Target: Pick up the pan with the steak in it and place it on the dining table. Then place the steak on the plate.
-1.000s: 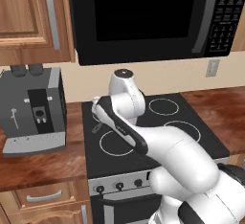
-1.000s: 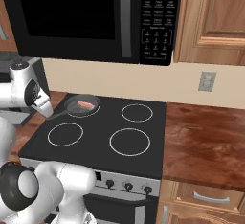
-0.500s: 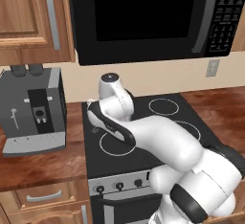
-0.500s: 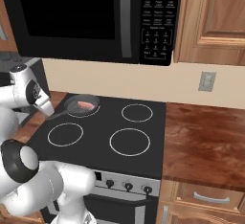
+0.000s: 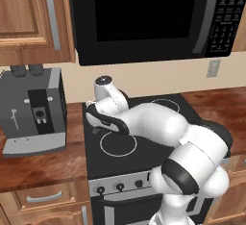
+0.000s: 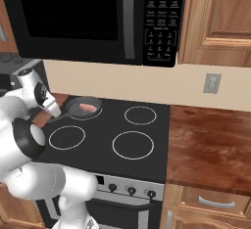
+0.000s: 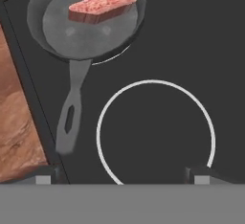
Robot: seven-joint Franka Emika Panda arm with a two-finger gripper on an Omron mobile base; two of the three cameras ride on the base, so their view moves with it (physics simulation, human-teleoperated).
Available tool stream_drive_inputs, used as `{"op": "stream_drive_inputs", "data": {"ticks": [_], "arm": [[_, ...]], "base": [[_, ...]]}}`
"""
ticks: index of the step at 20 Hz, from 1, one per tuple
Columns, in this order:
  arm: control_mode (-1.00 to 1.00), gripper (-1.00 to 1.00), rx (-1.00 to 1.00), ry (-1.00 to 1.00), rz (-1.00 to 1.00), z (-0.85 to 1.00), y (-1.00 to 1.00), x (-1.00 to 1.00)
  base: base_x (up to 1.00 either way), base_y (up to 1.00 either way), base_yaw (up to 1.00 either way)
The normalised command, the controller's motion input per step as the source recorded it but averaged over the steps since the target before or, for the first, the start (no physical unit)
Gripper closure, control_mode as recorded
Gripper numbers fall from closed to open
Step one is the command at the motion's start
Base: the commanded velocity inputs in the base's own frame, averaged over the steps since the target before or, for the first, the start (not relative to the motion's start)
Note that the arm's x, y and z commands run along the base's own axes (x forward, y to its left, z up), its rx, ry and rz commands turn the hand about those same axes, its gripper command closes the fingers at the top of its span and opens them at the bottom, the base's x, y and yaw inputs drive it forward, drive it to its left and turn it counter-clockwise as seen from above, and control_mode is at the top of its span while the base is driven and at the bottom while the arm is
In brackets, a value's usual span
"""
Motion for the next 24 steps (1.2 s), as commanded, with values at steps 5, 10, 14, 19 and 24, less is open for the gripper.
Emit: {"op": "stream_drive_inputs", "data": {"ticks": [5, 10, 14, 19, 24], "arm": [[-1.00, -1.00, 0.00, 0.00, 0.00, -0.19, 0.00, 0.29], [-1.00, -1.00, 0.00, 0.00, 0.00, 0.00, 0.00, 0.00], [-1.00, -1.00, 0.00, 0.00, 0.00, -0.19, 0.00, 0.00], [-1.00, -1.00, 0.00, 0.00, 0.00, -0.27, 0.00, 0.00], [-1.00, -1.00, 0.00, 0.00, 0.00, -0.18, 0.00, 0.07]], "base": [[0.00, 0.00, 0.00], [0.00, 0.00, 0.00], [0.00, 0.00, 0.00], [0.00, 0.00, 0.00], [0.00, 0.00, 0.00]]}}
